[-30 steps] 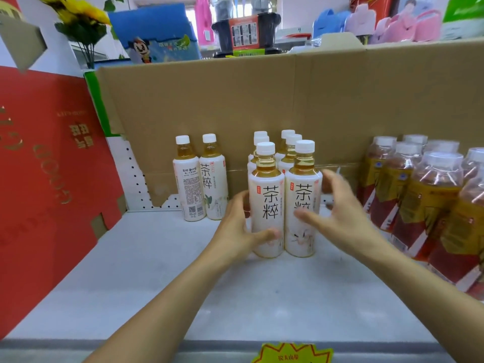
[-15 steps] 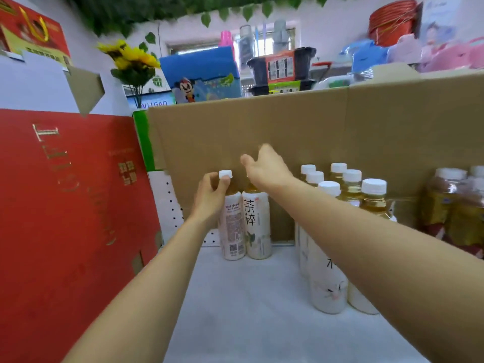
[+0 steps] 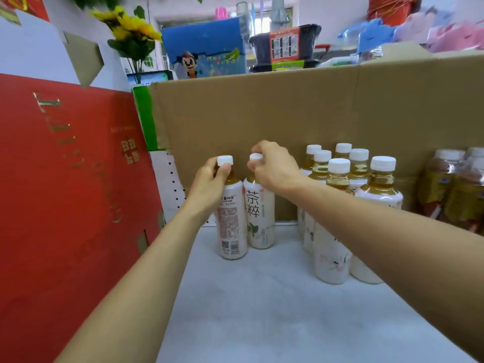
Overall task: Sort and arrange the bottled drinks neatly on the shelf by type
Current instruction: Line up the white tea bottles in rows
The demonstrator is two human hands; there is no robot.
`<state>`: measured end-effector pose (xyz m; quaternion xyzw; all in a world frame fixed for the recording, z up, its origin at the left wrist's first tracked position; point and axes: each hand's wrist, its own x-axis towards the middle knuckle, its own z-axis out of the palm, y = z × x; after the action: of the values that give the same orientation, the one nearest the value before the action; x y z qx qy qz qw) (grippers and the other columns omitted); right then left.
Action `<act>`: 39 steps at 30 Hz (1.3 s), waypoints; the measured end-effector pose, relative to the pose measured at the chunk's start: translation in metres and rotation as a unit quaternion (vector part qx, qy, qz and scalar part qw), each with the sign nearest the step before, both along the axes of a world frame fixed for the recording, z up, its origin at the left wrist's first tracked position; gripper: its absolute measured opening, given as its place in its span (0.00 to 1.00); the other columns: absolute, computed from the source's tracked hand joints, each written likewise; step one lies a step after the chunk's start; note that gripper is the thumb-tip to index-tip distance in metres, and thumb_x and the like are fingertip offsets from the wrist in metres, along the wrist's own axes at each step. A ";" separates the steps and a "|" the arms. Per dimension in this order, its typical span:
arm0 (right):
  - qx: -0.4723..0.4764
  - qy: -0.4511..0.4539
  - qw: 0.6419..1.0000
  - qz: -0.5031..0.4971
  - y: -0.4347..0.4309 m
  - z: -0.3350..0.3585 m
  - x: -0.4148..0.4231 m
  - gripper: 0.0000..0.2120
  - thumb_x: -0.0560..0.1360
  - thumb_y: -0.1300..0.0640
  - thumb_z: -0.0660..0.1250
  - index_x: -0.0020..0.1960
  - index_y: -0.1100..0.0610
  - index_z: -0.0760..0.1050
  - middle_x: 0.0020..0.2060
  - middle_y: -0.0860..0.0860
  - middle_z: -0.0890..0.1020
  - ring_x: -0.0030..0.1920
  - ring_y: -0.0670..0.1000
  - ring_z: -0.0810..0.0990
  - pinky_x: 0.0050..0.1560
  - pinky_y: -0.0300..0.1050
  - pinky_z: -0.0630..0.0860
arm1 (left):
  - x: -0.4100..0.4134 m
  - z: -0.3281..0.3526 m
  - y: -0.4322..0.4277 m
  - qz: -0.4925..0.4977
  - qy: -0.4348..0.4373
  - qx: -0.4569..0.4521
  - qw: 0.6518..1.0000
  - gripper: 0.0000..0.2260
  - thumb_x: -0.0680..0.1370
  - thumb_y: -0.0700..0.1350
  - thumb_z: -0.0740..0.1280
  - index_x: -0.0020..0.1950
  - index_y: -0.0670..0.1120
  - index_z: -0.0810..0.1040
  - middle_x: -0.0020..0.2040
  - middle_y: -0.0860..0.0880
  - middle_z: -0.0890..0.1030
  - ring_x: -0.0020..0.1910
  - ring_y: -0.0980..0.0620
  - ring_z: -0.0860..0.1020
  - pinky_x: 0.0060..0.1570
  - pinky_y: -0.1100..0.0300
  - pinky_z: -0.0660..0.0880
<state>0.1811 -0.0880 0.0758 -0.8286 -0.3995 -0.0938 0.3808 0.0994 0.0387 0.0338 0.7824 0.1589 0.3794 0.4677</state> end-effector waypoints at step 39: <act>0.079 0.185 0.966 0.165 -0.172 -0.112 -0.042 0.33 0.67 0.54 0.80 0.65 0.48 0.65 0.52 0.39 0.80 0.51 0.36 0.81 0.48 0.35 0.81 | -0.090 -0.086 -0.131 -0.072 0.099 0.063 0.990 0.41 0.54 0.60 0.83 0.64 0.60 0.70 0.56 0.61 0.82 0.56 0.61 0.81 0.52 0.62 0.79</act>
<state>0.1392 -0.2605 -0.0365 -0.7217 -0.4446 0.0938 0.5222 0.0092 -0.0919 -0.0520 0.8535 0.1236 0.2749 0.4251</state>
